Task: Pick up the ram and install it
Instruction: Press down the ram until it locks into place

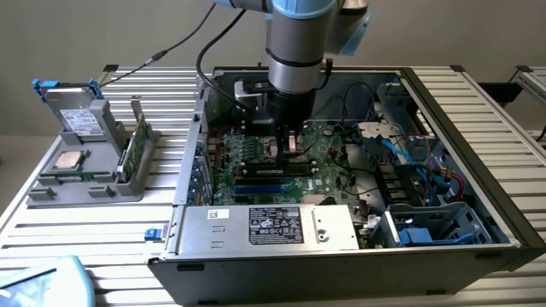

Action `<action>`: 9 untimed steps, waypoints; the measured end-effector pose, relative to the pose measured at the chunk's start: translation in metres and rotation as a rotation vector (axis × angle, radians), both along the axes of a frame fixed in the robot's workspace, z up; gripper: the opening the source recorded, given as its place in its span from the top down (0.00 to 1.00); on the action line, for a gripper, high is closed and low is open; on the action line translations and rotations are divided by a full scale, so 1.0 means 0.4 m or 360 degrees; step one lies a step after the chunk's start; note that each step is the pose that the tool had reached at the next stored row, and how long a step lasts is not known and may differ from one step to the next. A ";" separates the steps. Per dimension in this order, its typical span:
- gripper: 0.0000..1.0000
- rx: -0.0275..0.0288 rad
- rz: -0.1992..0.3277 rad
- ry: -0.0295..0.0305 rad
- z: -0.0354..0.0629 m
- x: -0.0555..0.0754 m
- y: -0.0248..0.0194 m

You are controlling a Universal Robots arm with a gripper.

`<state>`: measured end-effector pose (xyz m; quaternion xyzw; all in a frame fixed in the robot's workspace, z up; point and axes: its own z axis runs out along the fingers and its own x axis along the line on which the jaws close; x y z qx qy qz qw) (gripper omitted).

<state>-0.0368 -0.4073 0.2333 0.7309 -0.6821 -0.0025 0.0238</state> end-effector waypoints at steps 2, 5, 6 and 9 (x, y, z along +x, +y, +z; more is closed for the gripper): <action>0.90 0.00002 0.0001 0.00016 0.001 0.011 -0.001; 0.90 0.00002 0.0001 0.00023 0.002 0.017 -0.002; 0.90 0.00000 0.0001 0.00023 0.002 0.017 -0.002; 0.90 -0.00001 0.0001 0.00024 0.002 0.017 -0.002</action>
